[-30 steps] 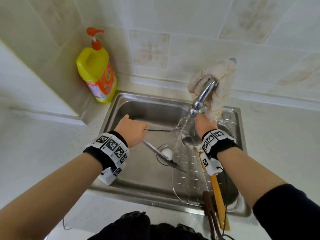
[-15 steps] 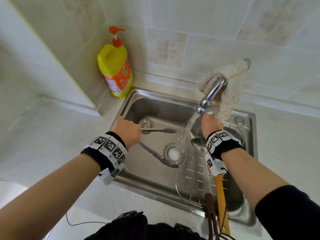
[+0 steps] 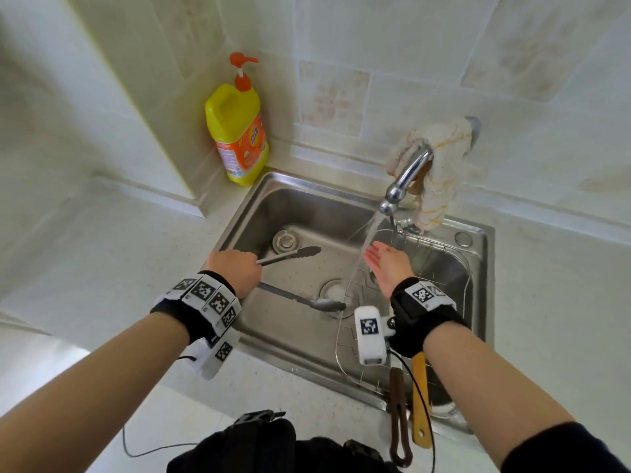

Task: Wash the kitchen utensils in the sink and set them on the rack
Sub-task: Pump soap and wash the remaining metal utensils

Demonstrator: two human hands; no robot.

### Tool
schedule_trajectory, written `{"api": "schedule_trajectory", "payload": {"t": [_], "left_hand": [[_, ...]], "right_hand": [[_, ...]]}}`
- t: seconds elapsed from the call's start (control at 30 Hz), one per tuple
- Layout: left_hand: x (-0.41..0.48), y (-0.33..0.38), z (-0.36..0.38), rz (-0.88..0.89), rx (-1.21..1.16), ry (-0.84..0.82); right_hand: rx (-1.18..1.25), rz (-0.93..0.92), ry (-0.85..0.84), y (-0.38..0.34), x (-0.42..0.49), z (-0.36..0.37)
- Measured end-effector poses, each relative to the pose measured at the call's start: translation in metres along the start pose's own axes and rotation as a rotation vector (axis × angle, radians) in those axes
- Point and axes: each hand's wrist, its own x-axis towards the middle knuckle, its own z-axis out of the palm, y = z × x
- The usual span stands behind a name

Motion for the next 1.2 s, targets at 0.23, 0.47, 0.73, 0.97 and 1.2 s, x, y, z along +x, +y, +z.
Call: {"api": "schedule_trajectory", "payload": {"t": [0.23,0.47,0.73,0.97,1.2], "left_hand": [[0.002,0.032,-0.010,-0.018,-0.057,-0.013],[0.007,0.037,-0.002,-0.127,-0.384,-0.108],[0.007,0.047,0.004,-0.092,-0.471,-0.068],[-0.008,0.049,0.005,-0.025,-0.542,0.060],[-0.018,0.044,-0.002,0.002,-0.406,0.171]], "right_hand": [[0.123,0.108,-0.040,-0.018,0.040,-0.012],[-0.225,-0.192,0.020,-0.024,0.045,-0.013],[-1.125,-0.495,-0.494,0.030,-0.004,0.002],[-1.674,-0.603,-0.334,0.061,0.002,-0.029],[-1.817,-0.590,-0.173,0.056,-0.004,-0.032]]}}
